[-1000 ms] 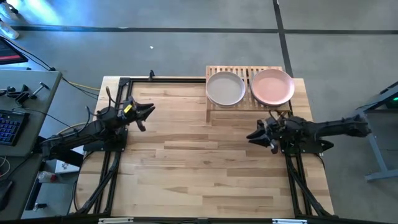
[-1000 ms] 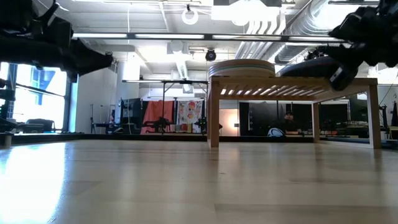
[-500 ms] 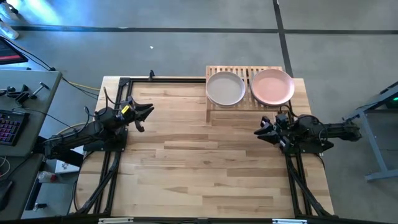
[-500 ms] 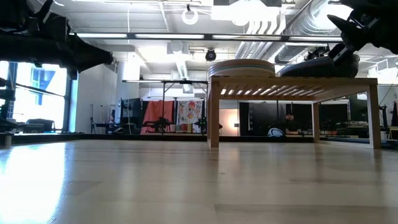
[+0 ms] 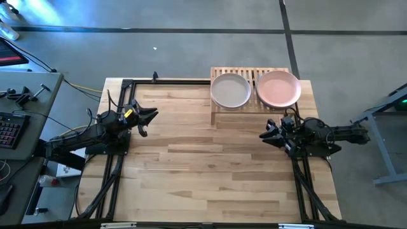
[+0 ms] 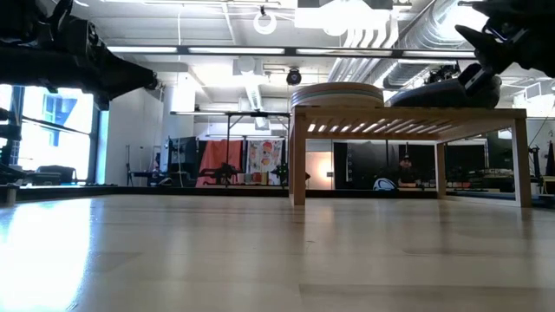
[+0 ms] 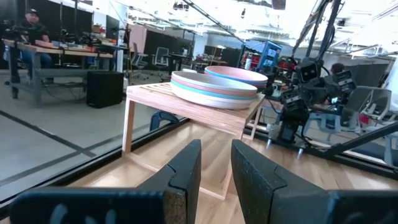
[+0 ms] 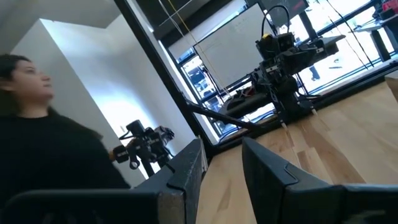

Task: Place and stack plates onto a shelf
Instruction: Return to Home Position

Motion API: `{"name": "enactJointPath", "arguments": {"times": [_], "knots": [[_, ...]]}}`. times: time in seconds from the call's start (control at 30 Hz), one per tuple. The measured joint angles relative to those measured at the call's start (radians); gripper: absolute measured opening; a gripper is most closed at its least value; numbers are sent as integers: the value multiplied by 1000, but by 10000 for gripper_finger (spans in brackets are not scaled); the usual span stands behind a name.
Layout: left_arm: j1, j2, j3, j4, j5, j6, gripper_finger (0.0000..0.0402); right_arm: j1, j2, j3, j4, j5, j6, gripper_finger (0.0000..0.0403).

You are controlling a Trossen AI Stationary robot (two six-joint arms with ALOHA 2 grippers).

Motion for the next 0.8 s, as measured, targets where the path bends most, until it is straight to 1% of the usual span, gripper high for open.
{"name": "enactJointPath", "arguments": {"times": [0.8], "knots": [[0, 0, 0, 1, 0, 0, 76, 0, 0, 0, -13, 0, 0, 98]]}}
